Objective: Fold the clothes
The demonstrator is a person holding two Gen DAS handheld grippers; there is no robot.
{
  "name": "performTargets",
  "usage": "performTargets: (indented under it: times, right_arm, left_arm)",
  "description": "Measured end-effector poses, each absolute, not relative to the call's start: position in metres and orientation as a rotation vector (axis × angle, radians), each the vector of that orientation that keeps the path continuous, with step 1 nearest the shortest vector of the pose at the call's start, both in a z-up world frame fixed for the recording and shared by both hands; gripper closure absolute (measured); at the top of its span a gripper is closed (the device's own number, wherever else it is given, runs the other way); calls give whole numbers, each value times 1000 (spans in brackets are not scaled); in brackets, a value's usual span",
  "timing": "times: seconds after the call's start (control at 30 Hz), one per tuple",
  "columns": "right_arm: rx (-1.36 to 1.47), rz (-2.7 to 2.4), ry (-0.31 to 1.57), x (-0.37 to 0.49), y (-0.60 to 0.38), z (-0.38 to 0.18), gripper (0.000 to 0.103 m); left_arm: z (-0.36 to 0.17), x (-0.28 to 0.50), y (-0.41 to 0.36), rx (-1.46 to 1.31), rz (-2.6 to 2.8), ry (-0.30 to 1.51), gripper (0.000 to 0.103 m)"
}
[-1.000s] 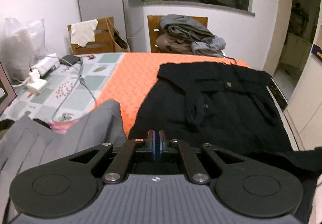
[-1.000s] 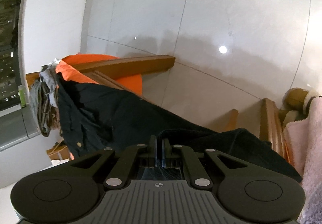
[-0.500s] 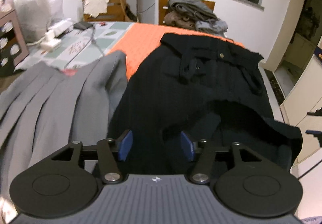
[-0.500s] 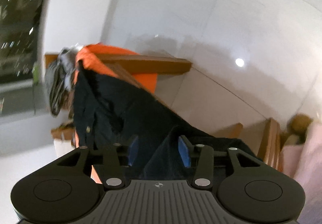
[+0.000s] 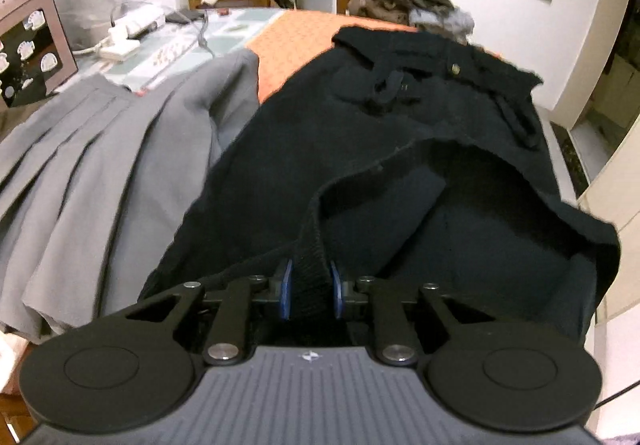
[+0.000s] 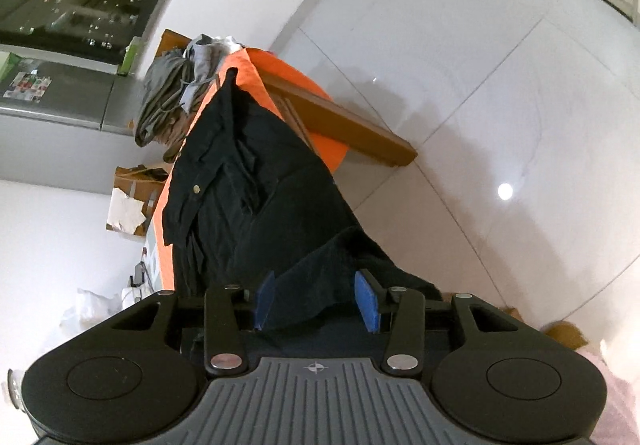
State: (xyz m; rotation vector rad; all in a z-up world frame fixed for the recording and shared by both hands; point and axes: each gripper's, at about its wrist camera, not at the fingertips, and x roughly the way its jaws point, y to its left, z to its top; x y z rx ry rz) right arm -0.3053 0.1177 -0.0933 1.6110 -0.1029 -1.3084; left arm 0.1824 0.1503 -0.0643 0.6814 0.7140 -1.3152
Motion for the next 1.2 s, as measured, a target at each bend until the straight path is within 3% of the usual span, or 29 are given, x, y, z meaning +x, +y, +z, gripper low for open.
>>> performTargets:
  times: [0.2,0.47,0.83,0.9,1.0,1.2]
  right_arm:
    - [1599,-1319,-110,-312,125,-93,56]
    - [1603,-1325,-148,-314,132,-97,56]
    - [1419,-1278,-367,-303,128,-60,55]
    - [1363,-1267,-331,-296,122,-47,55]
    - [1286,-1266,-239,-282,112,-31,55]
    - [1256,-1207,0,-245,86,-31,55]
  left_arm:
    - [-16,191,129,603,-1374,676,81]
    - [25,206,46,606,-1433,598,82]
    - [-35,248,-65,613,-1404,698,81]
    - [-51,252,-78,633,-1390,693,90]
    - [-66,262,-92,635,-1391,690,89]
    - [-50,275,-78,571,-1470,692,75]
